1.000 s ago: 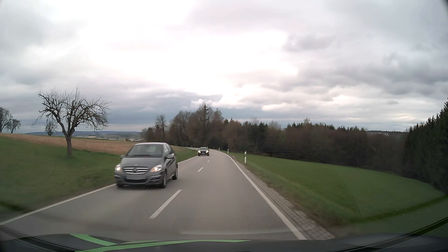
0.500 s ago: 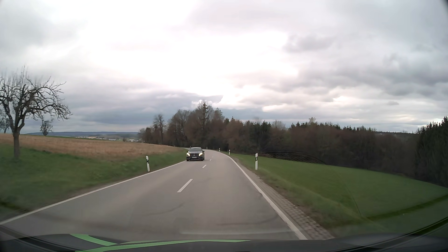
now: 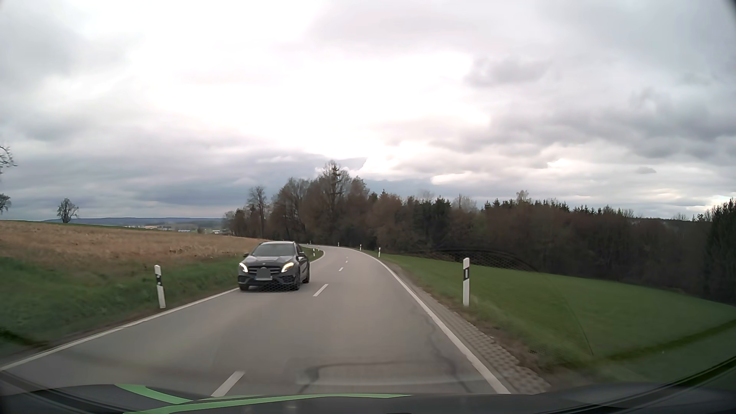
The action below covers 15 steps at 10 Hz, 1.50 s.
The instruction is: Follow the waypoints while adhering to traffic rules and regulations
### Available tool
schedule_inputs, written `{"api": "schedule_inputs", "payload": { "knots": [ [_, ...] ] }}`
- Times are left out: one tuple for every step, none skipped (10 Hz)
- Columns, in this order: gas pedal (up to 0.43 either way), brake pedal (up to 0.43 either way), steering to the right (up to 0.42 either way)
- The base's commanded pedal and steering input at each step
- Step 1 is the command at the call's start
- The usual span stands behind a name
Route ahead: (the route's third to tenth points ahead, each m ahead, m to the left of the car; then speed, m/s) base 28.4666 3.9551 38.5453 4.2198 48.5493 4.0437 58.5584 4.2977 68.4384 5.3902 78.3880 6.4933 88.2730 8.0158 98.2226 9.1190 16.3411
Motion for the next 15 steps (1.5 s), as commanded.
{"api": "schedule_inputs", "payload": {
  "knots": [
    [0.008, 0.000, 0.001],
    [0.008, 0.000, 0.001],
    [0.020, 0.000, 0.001],
    [0.020, 0.000, 0.001],
    [0.020, 0.000, 0.000],
    [0.020, 0.000, 0.000],
    [0.020, 0.000, 0.000],
    [0.020, 0.000, 0.000],
    [0.020, 0.000, 0.000],
    [0.020, 0.000, -0.002],
    [0.020, 0.000, -0.002],
    [0.020, 0.000, -0.002],
    [0.020, 0.000, -0.002],
    [0.020, 0.000, -0.002],
    [0.020, 0.000, -0.003]
  ]
}}
